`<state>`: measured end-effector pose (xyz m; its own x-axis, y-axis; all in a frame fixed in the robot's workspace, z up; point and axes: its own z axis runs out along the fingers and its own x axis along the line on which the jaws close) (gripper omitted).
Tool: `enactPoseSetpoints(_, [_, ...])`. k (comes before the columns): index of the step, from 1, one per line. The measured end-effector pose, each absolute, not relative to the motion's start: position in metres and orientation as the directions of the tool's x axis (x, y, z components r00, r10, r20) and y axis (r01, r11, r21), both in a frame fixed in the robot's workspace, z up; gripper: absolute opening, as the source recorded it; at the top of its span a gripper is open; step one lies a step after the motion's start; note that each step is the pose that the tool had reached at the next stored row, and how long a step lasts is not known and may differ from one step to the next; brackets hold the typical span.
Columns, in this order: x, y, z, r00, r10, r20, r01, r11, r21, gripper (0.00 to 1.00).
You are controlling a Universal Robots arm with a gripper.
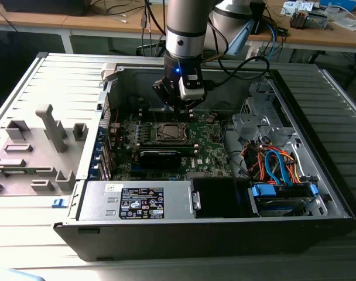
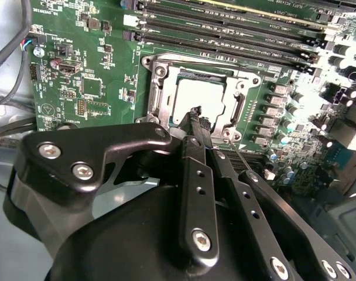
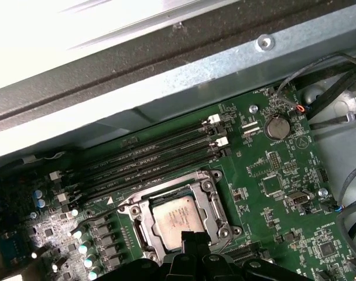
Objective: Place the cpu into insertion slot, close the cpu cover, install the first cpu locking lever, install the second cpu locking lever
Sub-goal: 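Install the first cpu locking lever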
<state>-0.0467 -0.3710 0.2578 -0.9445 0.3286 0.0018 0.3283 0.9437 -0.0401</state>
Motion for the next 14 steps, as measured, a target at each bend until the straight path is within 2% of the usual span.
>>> enactPoseSetpoints(14, [-0.0467,-0.371,0.2578,-0.954,0.301,0.002,0.301,0.953,-0.04,0.11])
